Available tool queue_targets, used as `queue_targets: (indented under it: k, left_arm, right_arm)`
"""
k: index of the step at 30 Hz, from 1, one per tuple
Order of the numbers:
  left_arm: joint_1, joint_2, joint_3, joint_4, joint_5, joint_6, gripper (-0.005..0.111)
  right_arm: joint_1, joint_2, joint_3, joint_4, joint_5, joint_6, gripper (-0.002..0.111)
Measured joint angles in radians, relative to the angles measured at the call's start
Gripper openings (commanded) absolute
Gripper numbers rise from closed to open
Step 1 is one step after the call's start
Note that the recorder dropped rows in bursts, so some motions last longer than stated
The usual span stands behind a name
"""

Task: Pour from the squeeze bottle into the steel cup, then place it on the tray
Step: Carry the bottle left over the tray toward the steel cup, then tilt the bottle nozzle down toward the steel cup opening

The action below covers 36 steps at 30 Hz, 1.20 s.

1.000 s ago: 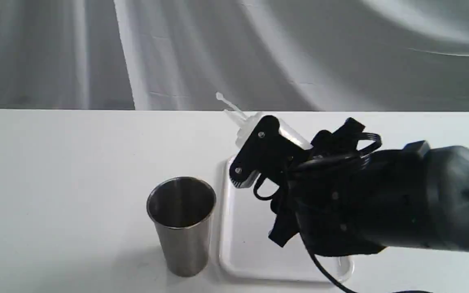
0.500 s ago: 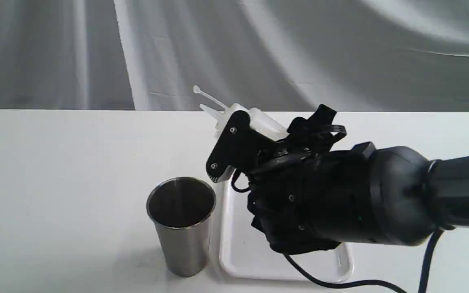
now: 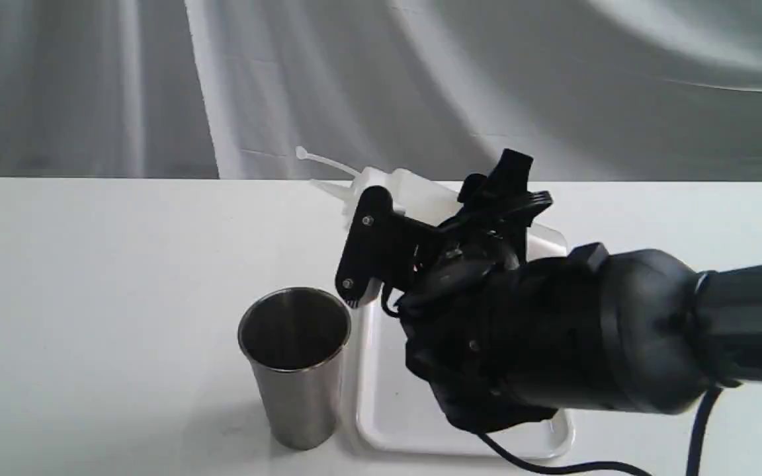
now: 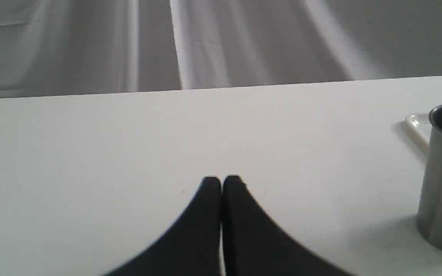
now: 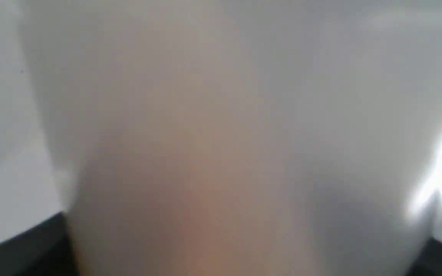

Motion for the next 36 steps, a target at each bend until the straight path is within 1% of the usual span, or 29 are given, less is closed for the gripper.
queue_targets:
  k: [8,11,20,36]
  left_arm:
    - [0.0,0.0,0.0,0.0,0.0,0.0,0.0]
    - [0.0,0.0,0.0,0.0,0.0,0.0,0.0]
    - [0.0,0.0,0.0,0.0,0.0,0.0,0.0]
    - [0.0,0.0,0.0,0.0,0.0,0.0,0.0]
  right_arm:
    - [0.004,-0.012,0.1,-0.038,-0.002,-0.028,0.0]
    - [0.008,-0.033,0.121,-0.083,-0.002,-0.028,0.0]
    - [0.01,-0.046,0.122,-0.203,0.006,-0.028,0.0]
    - [0.01,-0.046,0.141,-0.215,0.025,-0.08,0.0]
